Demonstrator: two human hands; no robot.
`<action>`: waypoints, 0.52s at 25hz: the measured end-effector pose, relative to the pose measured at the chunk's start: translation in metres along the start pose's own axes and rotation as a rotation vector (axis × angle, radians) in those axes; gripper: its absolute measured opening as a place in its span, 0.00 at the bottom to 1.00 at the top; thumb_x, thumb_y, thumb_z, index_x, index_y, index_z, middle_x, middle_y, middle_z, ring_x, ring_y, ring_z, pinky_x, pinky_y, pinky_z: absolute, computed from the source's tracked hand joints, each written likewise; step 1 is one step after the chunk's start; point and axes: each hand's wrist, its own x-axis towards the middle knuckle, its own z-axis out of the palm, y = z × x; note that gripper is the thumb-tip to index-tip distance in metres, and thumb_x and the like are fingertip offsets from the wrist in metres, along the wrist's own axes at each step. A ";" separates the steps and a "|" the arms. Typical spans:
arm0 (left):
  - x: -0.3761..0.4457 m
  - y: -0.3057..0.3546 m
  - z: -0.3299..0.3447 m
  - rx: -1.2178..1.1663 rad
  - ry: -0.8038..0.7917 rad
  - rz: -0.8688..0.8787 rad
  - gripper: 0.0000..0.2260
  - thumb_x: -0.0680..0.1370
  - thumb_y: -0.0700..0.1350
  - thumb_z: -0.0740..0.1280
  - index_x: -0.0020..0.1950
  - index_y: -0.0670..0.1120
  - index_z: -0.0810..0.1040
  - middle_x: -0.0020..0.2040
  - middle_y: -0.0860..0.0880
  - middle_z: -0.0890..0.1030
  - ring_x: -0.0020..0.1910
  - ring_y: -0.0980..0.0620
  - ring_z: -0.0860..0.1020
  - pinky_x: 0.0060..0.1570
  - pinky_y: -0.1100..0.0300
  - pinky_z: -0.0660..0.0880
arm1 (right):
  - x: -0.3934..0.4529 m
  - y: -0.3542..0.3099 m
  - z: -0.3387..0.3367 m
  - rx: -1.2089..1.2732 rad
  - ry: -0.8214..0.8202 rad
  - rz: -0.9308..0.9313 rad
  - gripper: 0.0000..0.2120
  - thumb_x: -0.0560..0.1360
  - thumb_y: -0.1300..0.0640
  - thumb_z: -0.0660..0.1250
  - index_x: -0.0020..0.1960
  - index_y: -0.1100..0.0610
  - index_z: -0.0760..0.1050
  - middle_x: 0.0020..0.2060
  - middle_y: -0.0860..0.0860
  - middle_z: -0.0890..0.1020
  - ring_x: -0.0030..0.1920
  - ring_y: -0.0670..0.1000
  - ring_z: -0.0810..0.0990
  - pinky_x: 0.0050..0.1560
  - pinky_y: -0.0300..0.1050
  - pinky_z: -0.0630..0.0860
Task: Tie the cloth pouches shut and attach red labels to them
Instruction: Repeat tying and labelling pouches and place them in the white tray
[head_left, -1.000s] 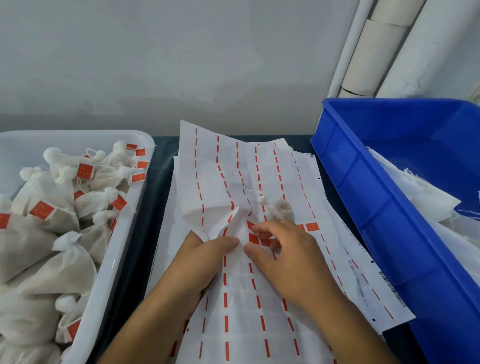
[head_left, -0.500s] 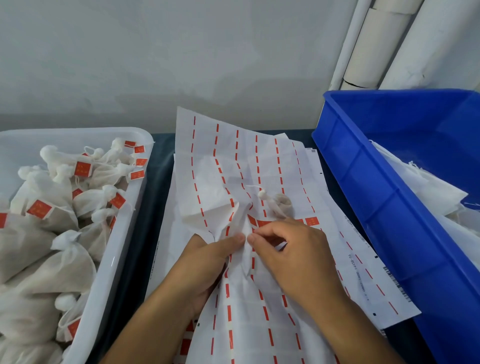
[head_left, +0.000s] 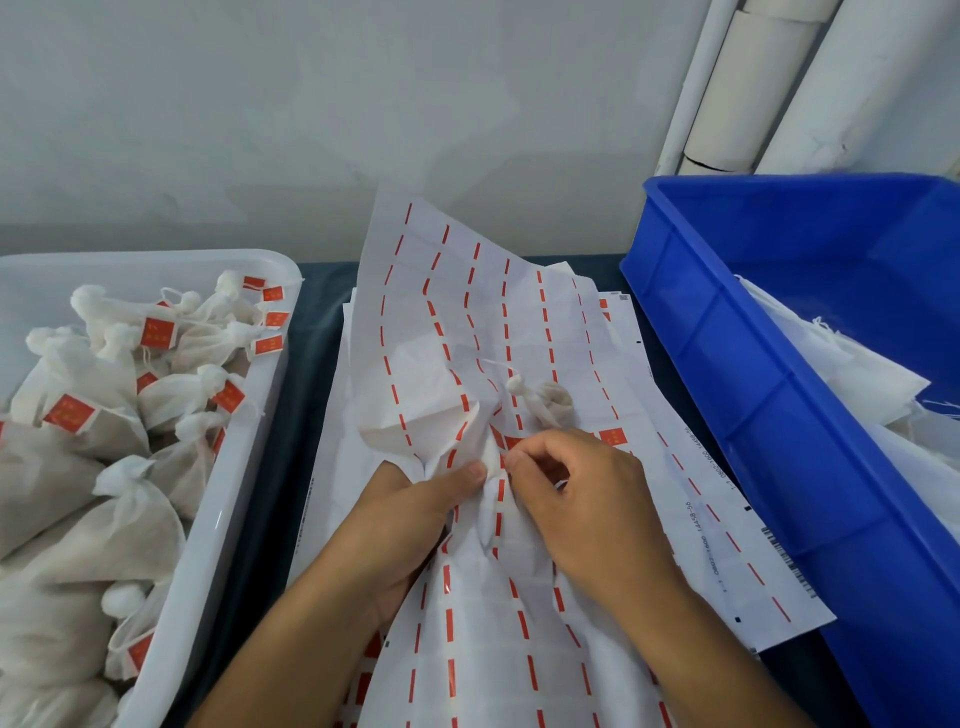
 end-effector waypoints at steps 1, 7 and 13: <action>0.000 0.001 0.000 -0.001 0.002 -0.002 0.10 0.77 0.49 0.75 0.55 0.54 0.77 0.37 0.52 0.87 0.34 0.46 0.86 0.24 0.56 0.79 | 0.001 0.000 0.000 -0.008 -0.007 0.008 0.07 0.80 0.47 0.68 0.47 0.48 0.81 0.42 0.42 0.84 0.41 0.40 0.81 0.42 0.21 0.72; -0.001 0.001 -0.001 0.012 0.011 0.003 0.11 0.77 0.49 0.75 0.53 0.55 0.75 0.34 0.54 0.86 0.32 0.48 0.86 0.22 0.57 0.78 | 0.000 0.000 0.001 0.026 0.003 0.035 0.08 0.81 0.48 0.67 0.44 0.47 0.78 0.38 0.39 0.81 0.45 0.37 0.79 0.40 0.21 0.71; -0.003 0.011 -0.004 0.218 0.108 0.123 0.22 0.73 0.54 0.77 0.62 0.64 0.72 0.46 0.57 0.86 0.39 0.50 0.87 0.26 0.59 0.80 | 0.005 0.003 -0.001 0.067 0.033 0.105 0.09 0.81 0.47 0.66 0.42 0.43 0.73 0.39 0.38 0.80 0.40 0.40 0.80 0.38 0.22 0.72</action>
